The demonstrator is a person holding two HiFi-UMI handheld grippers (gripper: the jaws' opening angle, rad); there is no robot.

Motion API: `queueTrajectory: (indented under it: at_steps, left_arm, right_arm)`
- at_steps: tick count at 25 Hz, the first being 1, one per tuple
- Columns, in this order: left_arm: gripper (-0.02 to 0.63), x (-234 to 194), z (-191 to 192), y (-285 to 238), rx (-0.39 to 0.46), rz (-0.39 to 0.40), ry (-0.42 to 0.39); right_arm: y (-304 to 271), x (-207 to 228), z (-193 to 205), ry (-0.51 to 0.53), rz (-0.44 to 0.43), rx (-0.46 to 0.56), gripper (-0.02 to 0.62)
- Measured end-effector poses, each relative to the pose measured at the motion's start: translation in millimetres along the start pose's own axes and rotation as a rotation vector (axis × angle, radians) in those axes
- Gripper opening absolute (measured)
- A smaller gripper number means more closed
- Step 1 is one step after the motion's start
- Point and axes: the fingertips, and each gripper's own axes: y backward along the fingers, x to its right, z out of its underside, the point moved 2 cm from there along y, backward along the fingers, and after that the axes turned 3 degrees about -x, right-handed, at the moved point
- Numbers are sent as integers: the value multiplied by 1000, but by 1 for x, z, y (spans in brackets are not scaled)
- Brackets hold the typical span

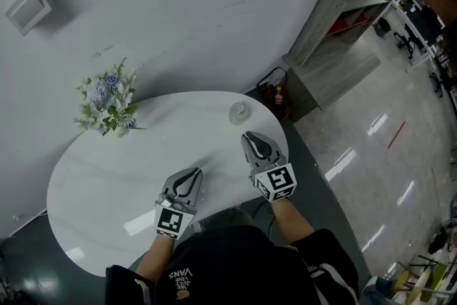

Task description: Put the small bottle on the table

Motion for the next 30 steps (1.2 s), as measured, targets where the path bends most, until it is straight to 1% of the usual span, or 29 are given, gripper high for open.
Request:
queueTrajectory:
  at_steps: [8,12,16,22,26,30]
  left_arm:
    - [27,6,-10,31,44,38,-13]
    - [26,12,-15,48,79,71,-17]
    - [26,20,-20,64,121,105,-16]
    - [22,28,-16,92,121,140,-31]
    - [21,34,-24,109,168,167,-9]
    - [20,33,-18,123,152,179,-16]
  right_arm:
    - [40,-51,-12,-35,1,21,55]
    - [66,-73,-17,-63,26,40,52]
    - [91,-97,-22,-66,58,57,52]
    - [122,-134,-21,-85,98,73,52]
    - [135,-156,-17,-94,111,71,52]
    - [144,-174,-14,-104,131,78,52]
